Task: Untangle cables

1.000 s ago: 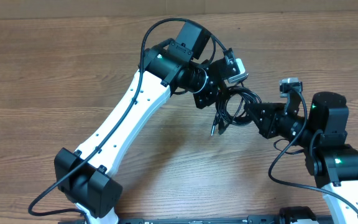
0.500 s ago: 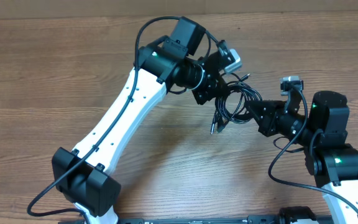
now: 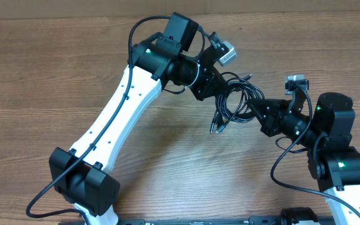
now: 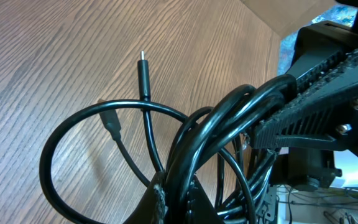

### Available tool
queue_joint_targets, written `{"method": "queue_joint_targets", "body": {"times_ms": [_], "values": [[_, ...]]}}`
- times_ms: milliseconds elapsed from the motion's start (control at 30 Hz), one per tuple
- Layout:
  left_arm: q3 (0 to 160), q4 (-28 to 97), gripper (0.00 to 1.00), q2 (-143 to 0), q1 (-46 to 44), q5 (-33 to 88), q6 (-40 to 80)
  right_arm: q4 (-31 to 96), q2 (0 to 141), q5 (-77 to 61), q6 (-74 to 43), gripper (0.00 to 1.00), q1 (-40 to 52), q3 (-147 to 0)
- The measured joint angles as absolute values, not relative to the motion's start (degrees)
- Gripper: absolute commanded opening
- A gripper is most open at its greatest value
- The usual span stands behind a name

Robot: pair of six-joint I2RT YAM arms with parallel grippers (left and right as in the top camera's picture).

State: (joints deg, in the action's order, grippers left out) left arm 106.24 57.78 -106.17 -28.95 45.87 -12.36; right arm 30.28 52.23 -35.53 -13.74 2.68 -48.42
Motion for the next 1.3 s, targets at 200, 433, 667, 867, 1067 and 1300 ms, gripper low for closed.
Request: {"method": "queue_joint_targets", "body": {"times_ms": [200,433,667,867,1067,1300], "values": [[106.24,57.71,0.04,-106.17,-28.47,47.09,-13.17,28.86,52.23,-35.46,-15.70,0.04,2.68,-48.42],[106.26,60.49,0.04,-106.17,-27.14,51.70,-21.80,28.01,51.79,-35.14,-18.24,0.04,2.87,-48.42],[106.45,62.96,0.04,-106.17,-26.57,52.93,-27.57,27.33,51.68,-35.18,-19.49,0.04,3.14,-48.42],[106.56,62.04,0.04,-106.17,-26.48,52.77,-28.45,26.96,51.70,-35.55,-20.97,0.04,2.63,-48.42],[106.56,57.91,0.04,-106.17,-26.48,50.72,-19.40,26.52,51.70,-36.67,-22.09,0.04,0.75,-48.42],[106.54,52.23,0.04,-106.17,-26.37,49.56,-7.55,27.03,51.70,-36.45,-22.72,0.04,-0.36,-48.42]]}}
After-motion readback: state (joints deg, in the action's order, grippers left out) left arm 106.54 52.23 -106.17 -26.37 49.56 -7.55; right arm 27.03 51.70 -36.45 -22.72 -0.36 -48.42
